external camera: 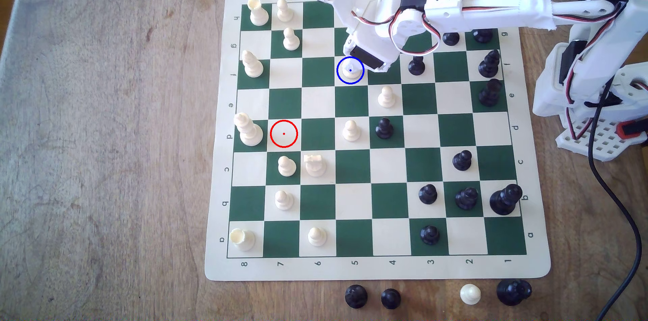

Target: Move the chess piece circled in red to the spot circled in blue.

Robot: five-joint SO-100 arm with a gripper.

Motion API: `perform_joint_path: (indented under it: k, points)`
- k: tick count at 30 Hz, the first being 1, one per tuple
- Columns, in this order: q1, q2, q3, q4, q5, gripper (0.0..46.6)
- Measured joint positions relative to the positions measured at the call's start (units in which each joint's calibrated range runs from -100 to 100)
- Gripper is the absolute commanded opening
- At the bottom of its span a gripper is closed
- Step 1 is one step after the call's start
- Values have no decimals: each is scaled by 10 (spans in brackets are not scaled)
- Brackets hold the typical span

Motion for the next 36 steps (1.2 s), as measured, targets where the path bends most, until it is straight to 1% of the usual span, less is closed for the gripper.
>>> perform_joint_path:
  k: [1, 4, 7, 14, 21, 28, 33, 36]
  points:
    - [0, 1, 0, -2, 0, 171]
    - [0, 1, 18, -25, 0, 181]
    - [0, 2, 33, -43, -5, 184]
    - [0, 2, 33, -47, -5, 186]
    - [0, -1, 33, -17, -5, 186]
    - [-15, -65, 45, 52, -7, 182]
    - [-16, -116, 59, 88, -7, 182]
    - [-28, -175, 97, 112, -7, 184]
